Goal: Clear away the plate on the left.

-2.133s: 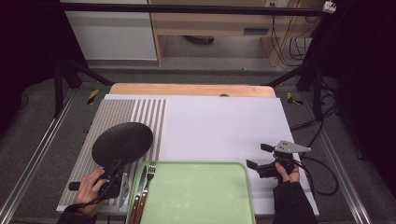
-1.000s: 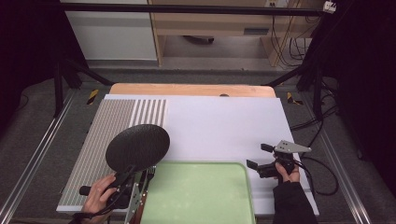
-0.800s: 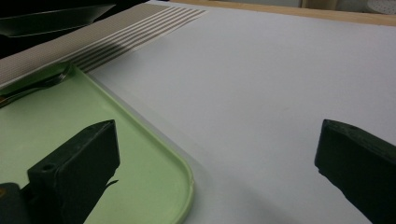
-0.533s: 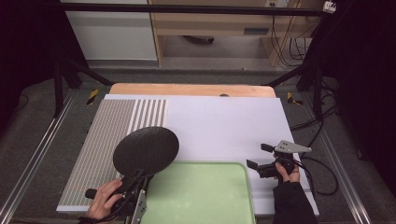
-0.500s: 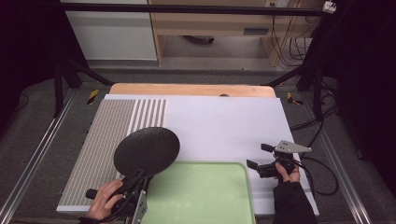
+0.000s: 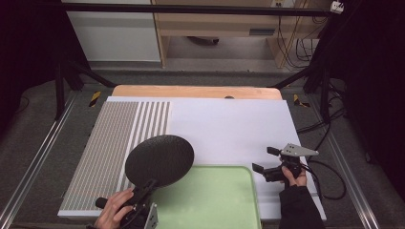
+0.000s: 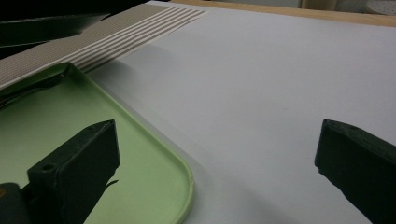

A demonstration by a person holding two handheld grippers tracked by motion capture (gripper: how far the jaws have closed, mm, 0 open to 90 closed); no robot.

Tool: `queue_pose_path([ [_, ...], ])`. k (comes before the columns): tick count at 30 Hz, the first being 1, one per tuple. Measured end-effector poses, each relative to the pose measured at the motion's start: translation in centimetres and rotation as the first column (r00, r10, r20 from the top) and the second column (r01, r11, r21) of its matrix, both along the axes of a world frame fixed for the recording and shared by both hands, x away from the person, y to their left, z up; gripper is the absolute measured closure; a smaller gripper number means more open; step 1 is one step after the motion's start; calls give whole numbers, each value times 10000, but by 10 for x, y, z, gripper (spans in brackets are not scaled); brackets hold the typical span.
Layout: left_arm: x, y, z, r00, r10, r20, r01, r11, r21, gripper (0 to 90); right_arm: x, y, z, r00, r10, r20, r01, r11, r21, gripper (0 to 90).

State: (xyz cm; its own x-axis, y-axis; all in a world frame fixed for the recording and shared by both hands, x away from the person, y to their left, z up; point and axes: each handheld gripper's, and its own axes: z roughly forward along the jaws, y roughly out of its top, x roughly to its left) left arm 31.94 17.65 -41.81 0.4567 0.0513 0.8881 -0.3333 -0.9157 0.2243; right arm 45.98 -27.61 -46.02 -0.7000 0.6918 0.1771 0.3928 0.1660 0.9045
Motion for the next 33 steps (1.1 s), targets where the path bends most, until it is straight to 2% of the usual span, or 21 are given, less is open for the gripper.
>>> queue_pose_path([
  [12, -13, -15, 2, 9979, -625, -190, 622, 9979, -157, 825, 0, 0, 0, 10000, -1, 11, 1, 10000, 1, 4],
  [33, -33, -34, 6, 9916, -1199, -484, 1194, 9928, -119, 814, -1, 0, 0, 10000, -19, -28, 19, 10000, 24, 4],
])
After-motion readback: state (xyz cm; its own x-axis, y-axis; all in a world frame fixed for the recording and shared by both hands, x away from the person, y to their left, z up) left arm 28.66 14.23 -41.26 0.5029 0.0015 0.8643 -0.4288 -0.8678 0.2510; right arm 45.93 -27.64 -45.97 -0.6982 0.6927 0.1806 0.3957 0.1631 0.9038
